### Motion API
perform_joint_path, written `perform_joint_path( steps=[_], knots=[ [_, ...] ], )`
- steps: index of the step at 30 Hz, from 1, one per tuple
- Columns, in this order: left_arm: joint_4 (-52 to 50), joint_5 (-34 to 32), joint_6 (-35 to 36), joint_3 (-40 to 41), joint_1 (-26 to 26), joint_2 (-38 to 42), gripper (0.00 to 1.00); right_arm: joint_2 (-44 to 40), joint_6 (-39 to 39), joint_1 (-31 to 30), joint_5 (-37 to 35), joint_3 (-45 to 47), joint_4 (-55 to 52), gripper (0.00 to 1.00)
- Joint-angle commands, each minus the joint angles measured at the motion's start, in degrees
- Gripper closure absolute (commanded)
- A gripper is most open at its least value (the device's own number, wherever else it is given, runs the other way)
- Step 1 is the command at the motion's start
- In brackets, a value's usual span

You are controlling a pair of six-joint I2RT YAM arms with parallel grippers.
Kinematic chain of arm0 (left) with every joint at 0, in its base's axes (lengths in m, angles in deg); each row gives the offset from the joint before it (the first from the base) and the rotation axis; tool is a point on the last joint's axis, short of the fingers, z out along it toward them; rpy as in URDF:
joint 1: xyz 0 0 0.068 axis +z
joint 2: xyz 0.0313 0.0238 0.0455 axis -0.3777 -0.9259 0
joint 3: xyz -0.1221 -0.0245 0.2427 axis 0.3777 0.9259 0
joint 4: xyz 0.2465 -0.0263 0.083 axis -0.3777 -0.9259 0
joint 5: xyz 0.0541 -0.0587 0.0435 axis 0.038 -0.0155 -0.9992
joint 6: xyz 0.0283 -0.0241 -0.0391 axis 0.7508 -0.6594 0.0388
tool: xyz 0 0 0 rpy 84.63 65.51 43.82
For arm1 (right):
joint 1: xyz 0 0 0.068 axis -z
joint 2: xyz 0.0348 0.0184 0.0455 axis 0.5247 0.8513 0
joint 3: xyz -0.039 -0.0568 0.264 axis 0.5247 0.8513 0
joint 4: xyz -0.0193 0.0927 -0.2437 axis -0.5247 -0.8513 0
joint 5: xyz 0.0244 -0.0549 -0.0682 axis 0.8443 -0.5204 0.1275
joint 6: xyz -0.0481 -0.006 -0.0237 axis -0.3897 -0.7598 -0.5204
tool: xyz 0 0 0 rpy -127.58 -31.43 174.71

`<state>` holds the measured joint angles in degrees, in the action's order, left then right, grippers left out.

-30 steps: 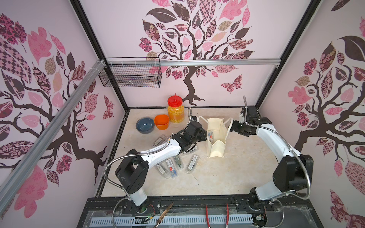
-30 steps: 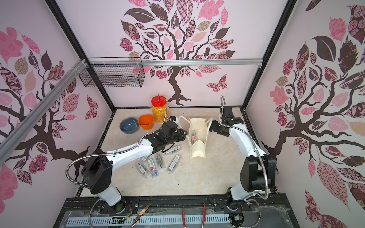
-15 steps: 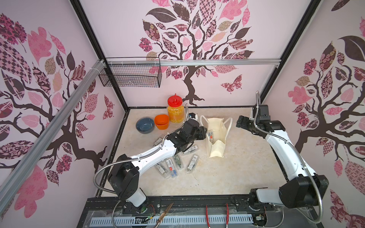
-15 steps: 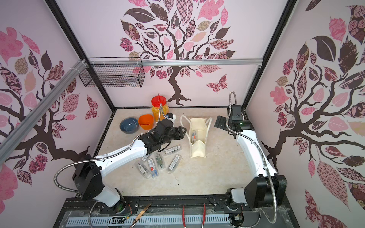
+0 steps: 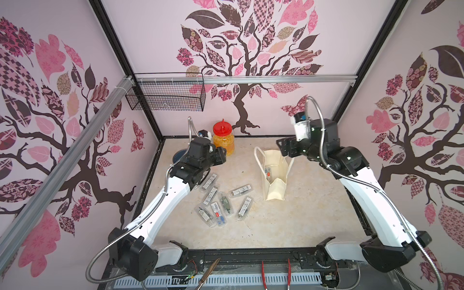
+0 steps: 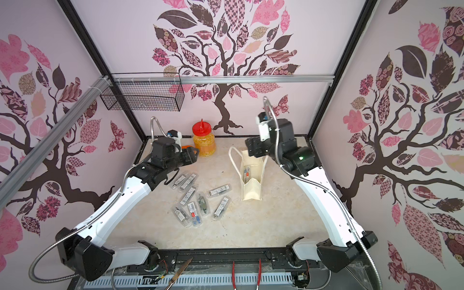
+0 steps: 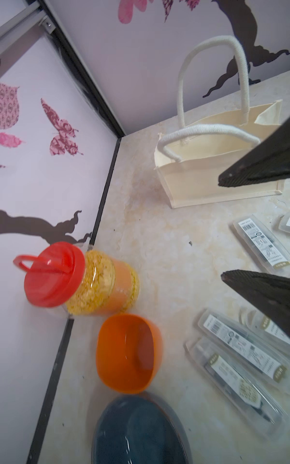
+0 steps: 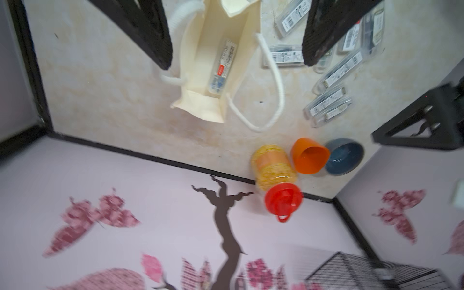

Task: Put the compass set into the canvas bag
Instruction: Pick up the compass set at the center of the board.

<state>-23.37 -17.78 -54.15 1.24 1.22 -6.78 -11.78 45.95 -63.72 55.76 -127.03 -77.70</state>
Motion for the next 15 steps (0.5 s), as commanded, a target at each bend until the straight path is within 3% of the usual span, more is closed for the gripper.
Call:
perform_joint_path(
  steps=[1, 5, 8, 15],
  knots=[
    [-6.06, 7.93, -0.73, 3.12, 7.11, 1.64, 0.43, 4.11, -14.27, -7.36, 0.46, -1.71, -1.98, 0.17],
    [-9.41, 13.45, -0.02, 4.14, 14.51, 1.17, 0.43, 9.83, -20.30, -13.49, 1.84, -2.14, -2.03, 0.20],
    [-10.17, 14.42, 1.08, 4.79, 17.19, 1.43, 0.43, 14.62, -23.10, -16.25, 4.10, -3.50, -2.90, 0.22],
    [-11.42, 18.00, 1.00, 7.70, 24.97, 2.12, 0.42, 22.57, -28.39, -18.95, 9.17, -2.82, -3.02, 0.25]
  ],
)
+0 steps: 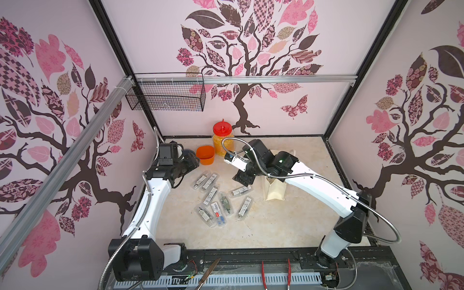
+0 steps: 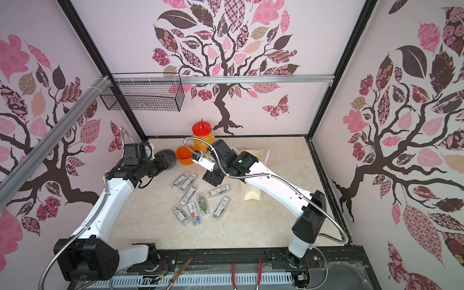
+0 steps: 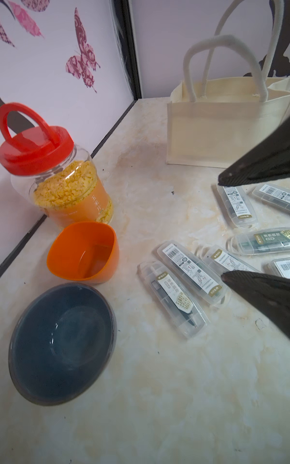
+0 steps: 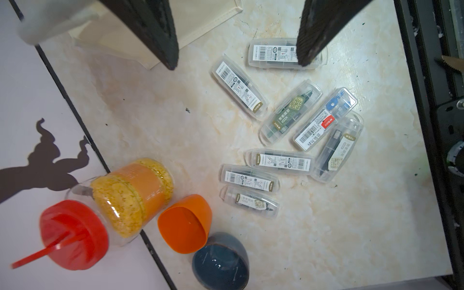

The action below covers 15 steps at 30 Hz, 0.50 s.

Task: Put the compass set into the canvas bag
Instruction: Pick up the compass set at the center of the board.

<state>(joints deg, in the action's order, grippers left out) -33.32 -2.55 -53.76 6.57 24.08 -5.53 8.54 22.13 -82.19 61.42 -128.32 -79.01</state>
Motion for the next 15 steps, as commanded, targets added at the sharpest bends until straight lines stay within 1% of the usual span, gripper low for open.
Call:
perform_joint_path(
  steps=[1, 4, 8, 12, 15],
  knots=[
    [-1.79, 2.11, 0.92, 2.73, 2.15, 1.02, 0.42, 3.24, -6.53, -0.57, 5.08, -1.02, -2.19, 0.26],
    [-1.46, 1.92, 0.78, 4.20, 2.15, 1.46, 0.42, 5.24, -9.80, -0.56, 5.62, 2.58, 0.15, 0.24],
    [-2.53, 0.88, 1.50, 4.80, 2.28, 1.39, 0.42, 8.90, -14.71, -0.44, 6.03, 4.21, -1.11, 0.24],
    [-3.30, -0.62, 1.74, 5.47, 2.83, 1.79, 0.42, 13.73, -17.87, -0.24, 3.07, 4.50, -1.42, 0.25],
    [-3.26, -1.28, 1.35, 6.24, 3.25, 2.22, 0.42, 17.72, -18.37, 0.13, 1.14, 3.23, -1.38, 0.29]
  ],
)
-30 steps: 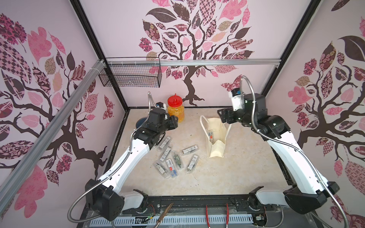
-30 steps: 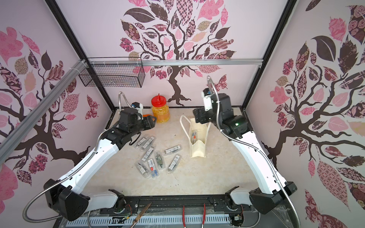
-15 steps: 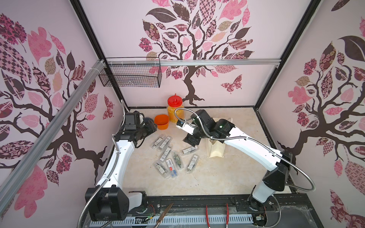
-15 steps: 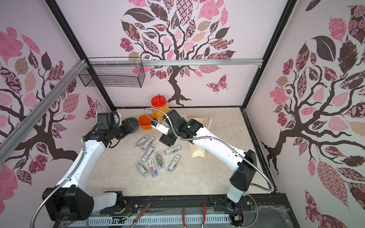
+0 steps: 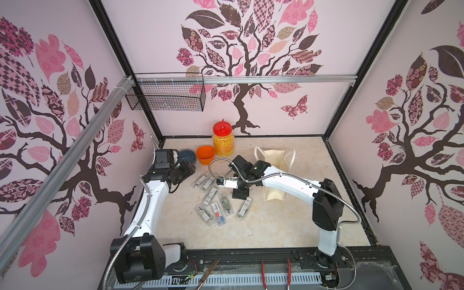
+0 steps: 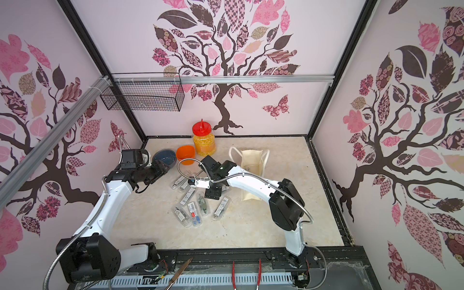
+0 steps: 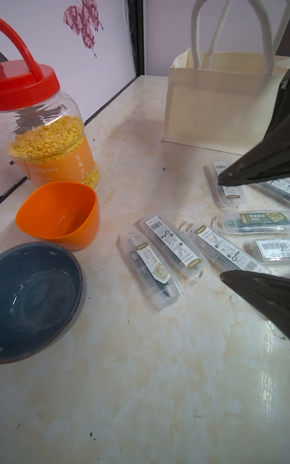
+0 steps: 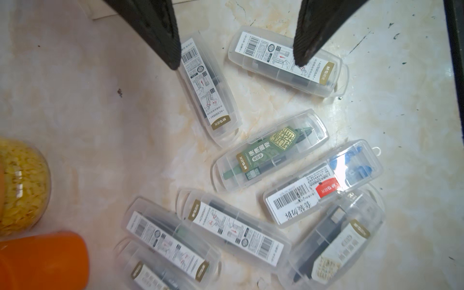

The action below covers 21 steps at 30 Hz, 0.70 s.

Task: Put the compass set into the canvas bag
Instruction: Pick up the compass set at the center of the board.

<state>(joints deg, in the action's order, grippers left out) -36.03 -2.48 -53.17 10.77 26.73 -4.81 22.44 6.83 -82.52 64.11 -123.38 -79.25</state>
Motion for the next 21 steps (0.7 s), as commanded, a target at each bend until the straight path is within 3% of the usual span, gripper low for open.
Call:
perform_joint_path(
  steps=[1, 9, 21],
  knots=[
    [-0.65, -1.63, 0.78, 2.24, 0.65, 1.60, 0.42, 5.10, -2.96, 0.66, -1.78, -2.33, -1.23, 0.31],
    [-0.33, -0.98, -0.75, 4.32, 1.73, 2.97, 0.42, 10.29, -2.27, 4.35, 1.43, -5.08, -0.34, 0.32],
    [0.46, -0.83, -1.12, 6.33, 1.75, 4.18, 0.42, 15.37, -1.30, 4.62, 2.83, -8.14, -2.23, 0.32]
  ],
)
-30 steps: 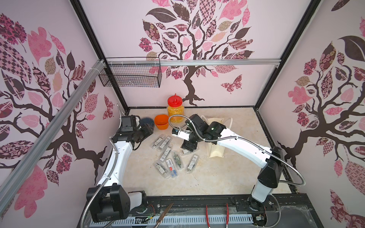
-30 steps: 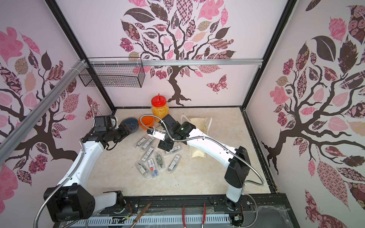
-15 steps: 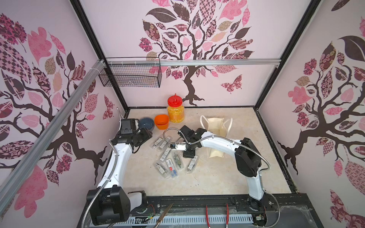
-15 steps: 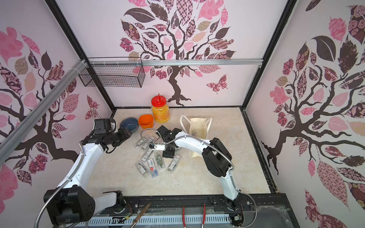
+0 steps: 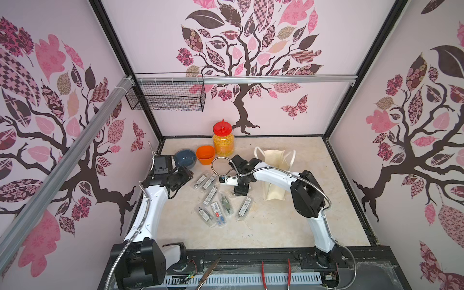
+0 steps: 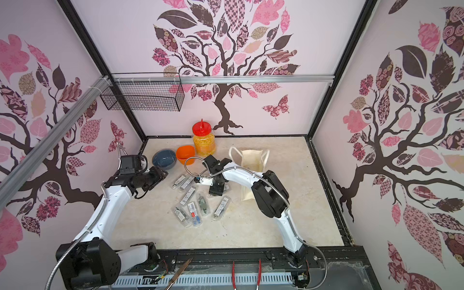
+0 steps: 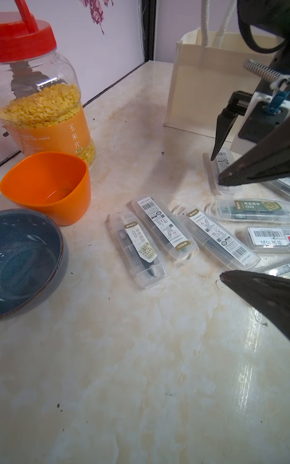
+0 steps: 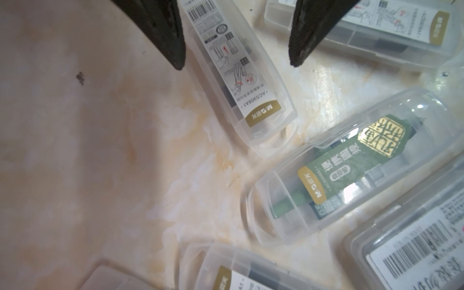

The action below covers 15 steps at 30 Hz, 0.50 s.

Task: Put the compass set into the canvas bag
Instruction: Pick up the compass set at the center of the board.

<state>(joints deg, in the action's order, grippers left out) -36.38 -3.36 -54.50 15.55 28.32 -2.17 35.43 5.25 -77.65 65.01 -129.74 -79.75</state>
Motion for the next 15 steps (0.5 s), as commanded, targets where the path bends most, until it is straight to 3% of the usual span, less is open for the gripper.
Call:
perform_joint_path(
  steps=[1, 15],
  knots=[
    [0.76, -0.08, 0.24, 1.57, 0.18, 1.61, 0.42, 2.52, 0.28, -0.24, 2.08, -1.81, -1.80, 0.32],
    [1.25, 0.27, -0.08, 2.64, 0.26, 1.95, 0.42, 4.47, 7.34, 0.00, 0.62, -1.05, 0.88, 0.35]
  ],
)
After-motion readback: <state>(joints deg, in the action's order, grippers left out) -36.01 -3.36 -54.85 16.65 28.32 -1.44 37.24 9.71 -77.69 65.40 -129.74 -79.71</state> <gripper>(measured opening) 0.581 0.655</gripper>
